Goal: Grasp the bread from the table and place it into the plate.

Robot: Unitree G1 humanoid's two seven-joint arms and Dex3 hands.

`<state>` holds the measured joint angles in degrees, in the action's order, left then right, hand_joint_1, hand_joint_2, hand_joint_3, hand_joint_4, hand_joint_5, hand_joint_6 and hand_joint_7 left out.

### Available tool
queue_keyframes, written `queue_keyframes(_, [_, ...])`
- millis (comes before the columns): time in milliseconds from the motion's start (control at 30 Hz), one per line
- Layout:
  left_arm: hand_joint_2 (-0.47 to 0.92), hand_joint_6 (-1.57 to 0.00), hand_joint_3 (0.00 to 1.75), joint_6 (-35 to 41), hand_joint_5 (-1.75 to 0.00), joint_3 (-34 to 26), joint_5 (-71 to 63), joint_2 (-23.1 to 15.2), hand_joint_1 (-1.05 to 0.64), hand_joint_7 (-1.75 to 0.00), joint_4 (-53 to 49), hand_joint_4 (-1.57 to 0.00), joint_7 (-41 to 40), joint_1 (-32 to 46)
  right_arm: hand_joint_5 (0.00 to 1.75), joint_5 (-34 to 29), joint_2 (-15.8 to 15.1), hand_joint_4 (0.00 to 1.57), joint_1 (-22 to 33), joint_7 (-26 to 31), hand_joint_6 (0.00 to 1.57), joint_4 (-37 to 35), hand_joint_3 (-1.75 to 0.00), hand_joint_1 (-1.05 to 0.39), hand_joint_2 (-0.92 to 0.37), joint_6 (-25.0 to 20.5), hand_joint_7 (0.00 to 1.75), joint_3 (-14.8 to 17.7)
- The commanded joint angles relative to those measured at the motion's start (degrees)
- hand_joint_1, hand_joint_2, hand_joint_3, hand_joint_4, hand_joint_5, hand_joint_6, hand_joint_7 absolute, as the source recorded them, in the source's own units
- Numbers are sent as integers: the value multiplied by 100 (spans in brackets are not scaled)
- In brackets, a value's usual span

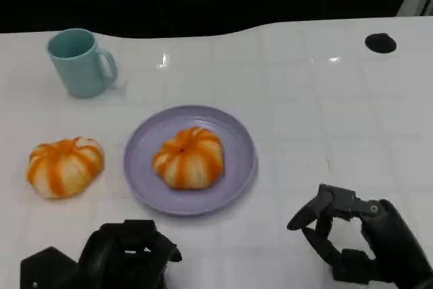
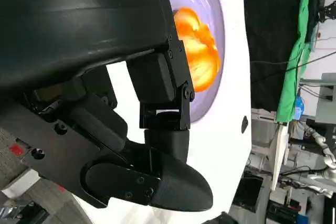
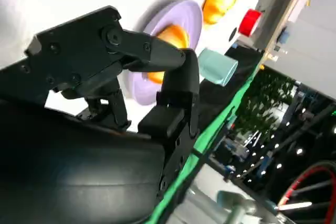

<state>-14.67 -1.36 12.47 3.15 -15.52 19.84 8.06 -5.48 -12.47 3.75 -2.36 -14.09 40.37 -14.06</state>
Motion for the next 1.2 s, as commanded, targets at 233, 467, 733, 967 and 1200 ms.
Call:
queue_keyframes(233, [65,-146,44,-33,-123,-47,25,-102,-105,-67,-47,-157,32,-1,172,995,147,71,798,-784,70,777,-79,-41,-73,-856,141,327])
queue_keyframes(467, [67,-146,42,39,-122,-67,34,-141,-105,-67,2,-157,23,10,174,894,404,70,880,-842,70,596,-62,-46,-85,-785,138,459])
queue_keyframes(733, [67,-146,41,-38,-122,-90,30,-166,-105,-66,-107,-157,42,-37,175,790,614,70,758,-859,70,300,-56,-47,-88,-651,139,569])
queue_keyframes(967, [67,-147,41,-5,-122,-135,66,-191,-105,-67,-139,-157,62,-65,175,757,760,71,656,-875,71,81,-51,-46,-89,-511,134,627])
queue_keyframes(1200, [66,-146,41,-38,-123,-179,99,-233,-105,-67,-193,-157,147,-97,168,829,860,75,623,-966,75,115,-47,-45,-89,-690,122,659])
